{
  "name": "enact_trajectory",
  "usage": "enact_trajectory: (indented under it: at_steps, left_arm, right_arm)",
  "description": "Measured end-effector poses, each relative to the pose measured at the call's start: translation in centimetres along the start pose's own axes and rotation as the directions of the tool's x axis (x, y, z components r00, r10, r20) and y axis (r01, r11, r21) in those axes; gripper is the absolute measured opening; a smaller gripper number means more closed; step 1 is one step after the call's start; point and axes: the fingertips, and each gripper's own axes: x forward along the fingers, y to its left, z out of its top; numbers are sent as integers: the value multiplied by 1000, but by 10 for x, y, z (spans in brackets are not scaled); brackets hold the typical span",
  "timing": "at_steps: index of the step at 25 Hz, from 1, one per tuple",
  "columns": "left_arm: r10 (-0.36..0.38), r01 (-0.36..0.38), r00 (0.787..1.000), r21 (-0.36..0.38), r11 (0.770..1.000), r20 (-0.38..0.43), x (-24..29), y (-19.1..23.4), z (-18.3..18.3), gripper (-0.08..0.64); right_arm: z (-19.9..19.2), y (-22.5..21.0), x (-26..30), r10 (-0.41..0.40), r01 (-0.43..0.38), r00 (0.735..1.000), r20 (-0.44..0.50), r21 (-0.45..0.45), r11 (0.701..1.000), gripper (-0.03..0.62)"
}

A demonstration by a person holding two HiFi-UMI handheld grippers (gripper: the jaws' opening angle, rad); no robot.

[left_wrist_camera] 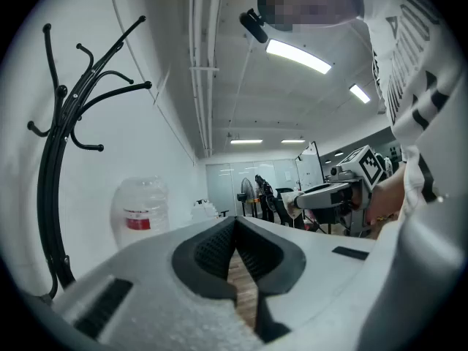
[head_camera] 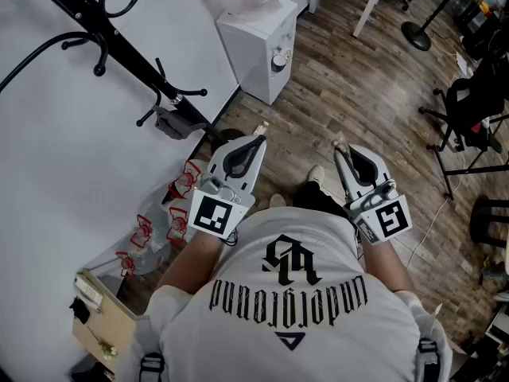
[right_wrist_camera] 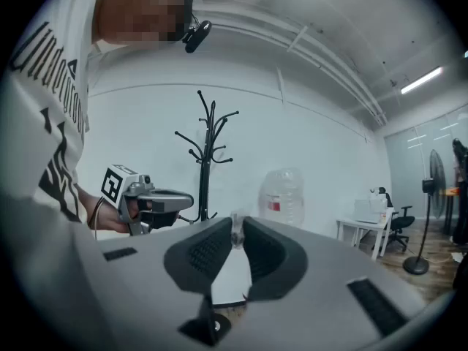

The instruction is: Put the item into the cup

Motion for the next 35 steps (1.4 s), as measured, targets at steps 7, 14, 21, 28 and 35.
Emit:
enact_trajectory:
  at_steps: [7,14,21,28,35]
  left_arm:
    - [12,-12,1000,4,1000,0,12,11,-1,3]
    - [25,-25,1000,4,1000,-17,39,24,-5,3]
    - [58,-57,997,6,998,-43,89,35,-11,3]
    - [103,-103,991,3,995,-82,173,48,-19,4]
    - [148,-149,984,5,989,-96,268,47,-15,5]
  right_arm:
    - [1,-12,8,7,-7,1000,12,-4,1000,54]
    - [1,-40,21,13,-13,1000,13,-10,1000,54]
    - [-10,-95,37,25,-26,1000,5,11,1000,54]
    - [-26,-186,54,55,-54,998,-15,32,998,54]
    - [-34,-275,66,123,-121,991,-55,33,992,54]
